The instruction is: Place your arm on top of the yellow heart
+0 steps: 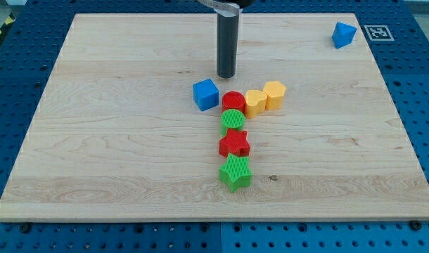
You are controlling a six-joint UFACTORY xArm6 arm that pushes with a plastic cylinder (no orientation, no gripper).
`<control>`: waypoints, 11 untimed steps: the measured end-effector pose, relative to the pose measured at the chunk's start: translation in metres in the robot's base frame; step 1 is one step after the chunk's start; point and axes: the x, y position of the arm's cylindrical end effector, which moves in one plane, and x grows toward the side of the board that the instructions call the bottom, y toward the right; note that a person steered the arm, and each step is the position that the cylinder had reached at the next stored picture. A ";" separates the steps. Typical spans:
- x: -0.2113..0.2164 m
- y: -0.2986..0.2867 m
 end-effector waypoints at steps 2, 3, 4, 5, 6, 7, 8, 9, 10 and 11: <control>0.000 0.006; 0.000 0.008; 0.000 0.012; 0.000 0.015; 0.000 0.018; 0.000 0.020; 0.000 0.023; 0.000 0.027; 0.000 0.030; 0.000 0.034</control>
